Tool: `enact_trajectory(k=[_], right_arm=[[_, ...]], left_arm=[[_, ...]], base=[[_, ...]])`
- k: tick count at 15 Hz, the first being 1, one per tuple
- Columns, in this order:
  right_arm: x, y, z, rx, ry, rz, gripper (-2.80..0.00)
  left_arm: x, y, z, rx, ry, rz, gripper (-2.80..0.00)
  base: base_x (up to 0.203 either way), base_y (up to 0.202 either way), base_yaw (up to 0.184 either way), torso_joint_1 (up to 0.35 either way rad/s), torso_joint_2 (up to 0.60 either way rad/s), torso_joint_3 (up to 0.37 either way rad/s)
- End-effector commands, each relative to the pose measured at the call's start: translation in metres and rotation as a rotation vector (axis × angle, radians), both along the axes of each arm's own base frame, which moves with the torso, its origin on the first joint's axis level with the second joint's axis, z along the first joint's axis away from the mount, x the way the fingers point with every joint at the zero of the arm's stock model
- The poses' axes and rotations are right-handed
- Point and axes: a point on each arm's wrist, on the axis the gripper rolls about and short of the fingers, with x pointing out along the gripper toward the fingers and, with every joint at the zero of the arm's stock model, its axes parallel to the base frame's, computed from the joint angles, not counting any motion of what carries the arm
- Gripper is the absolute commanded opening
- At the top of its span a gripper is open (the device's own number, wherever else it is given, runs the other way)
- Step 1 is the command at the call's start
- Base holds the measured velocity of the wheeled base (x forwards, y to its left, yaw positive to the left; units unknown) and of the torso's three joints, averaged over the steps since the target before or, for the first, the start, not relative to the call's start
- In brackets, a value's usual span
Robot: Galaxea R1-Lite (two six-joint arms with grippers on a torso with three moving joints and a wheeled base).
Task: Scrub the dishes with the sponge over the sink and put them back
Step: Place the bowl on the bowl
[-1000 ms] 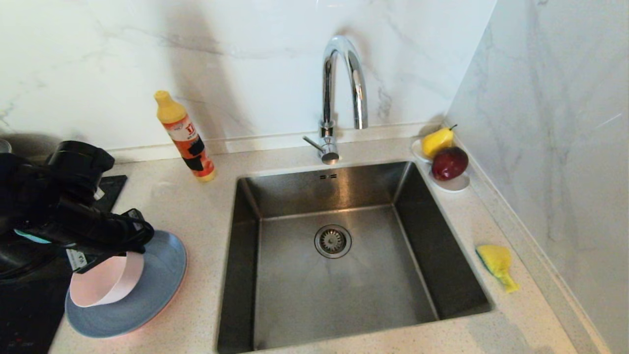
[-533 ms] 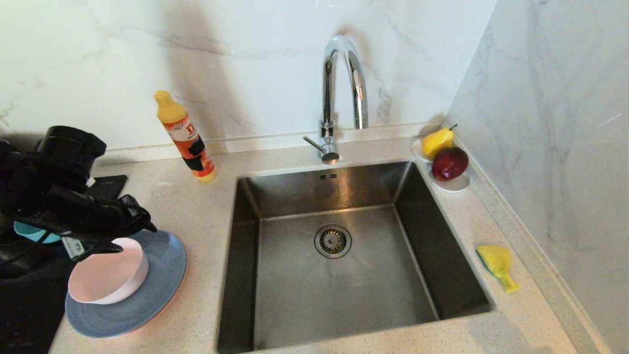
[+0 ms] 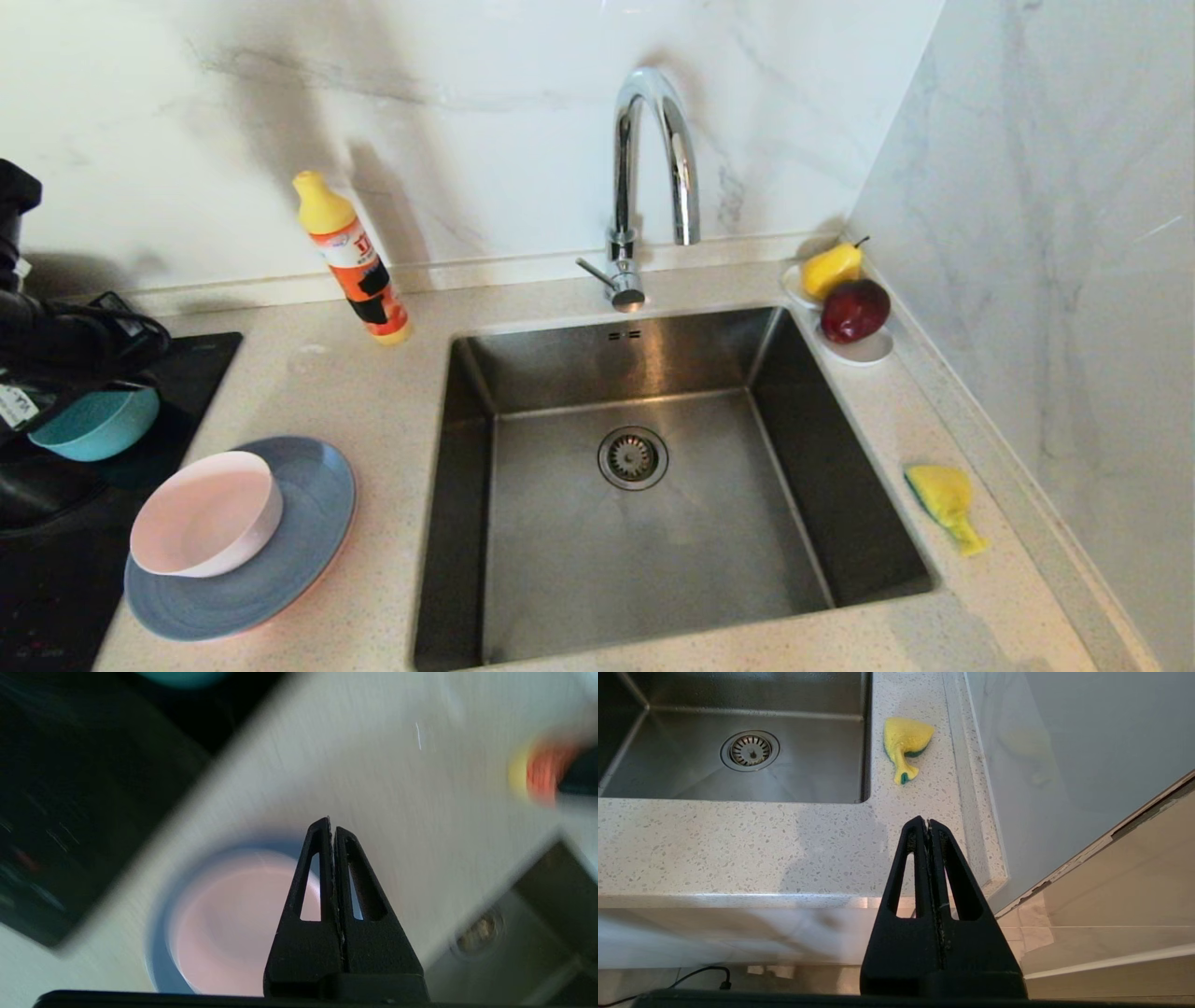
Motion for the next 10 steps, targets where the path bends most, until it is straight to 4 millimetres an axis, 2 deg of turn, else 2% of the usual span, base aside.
enact_trajectory(k=[1,4,5,8,10], right_arm=[[0.0,0.0,0.0,0.0,0.0,0.001,-2.8],[0.0,0.0,0.0,0.0,0.0,0.001,-2.8],[0.0,0.0,0.0,0.0,0.0,0.001,-2.8],[0.0,0.0,0.0,0.0,0.0,0.001,-2.8],[0.0,0.0,0.0,0.0,0.0,0.001,-2.8]], left_arm=[[0.01,0.03,-0.001,0.033,0.007,0.042,-2.8],[0.025,0.06,-0.002,0.073,-0.002,0.017,-2.8],[0.03,0.069,-0.001,0.087,-0.009,0.01,0.0],[0.045,0.085,-0.008,0.084,-0.017,-0.004,0.0],[0.057,0.096,-0.022,0.071,-0.032,-0.021,0.0]], base=[[0.0,0.0,0.0,0.0,0.0,0.0],[0.0,0.0,0.0,0.0,0.0,0.0],[0.0,0.0,0.0,0.0,0.0,0.0],[0.0,0.0,0.0,0.0,0.0,0.0],[0.0,0.0,0.0,0.0,0.0,0.0]])
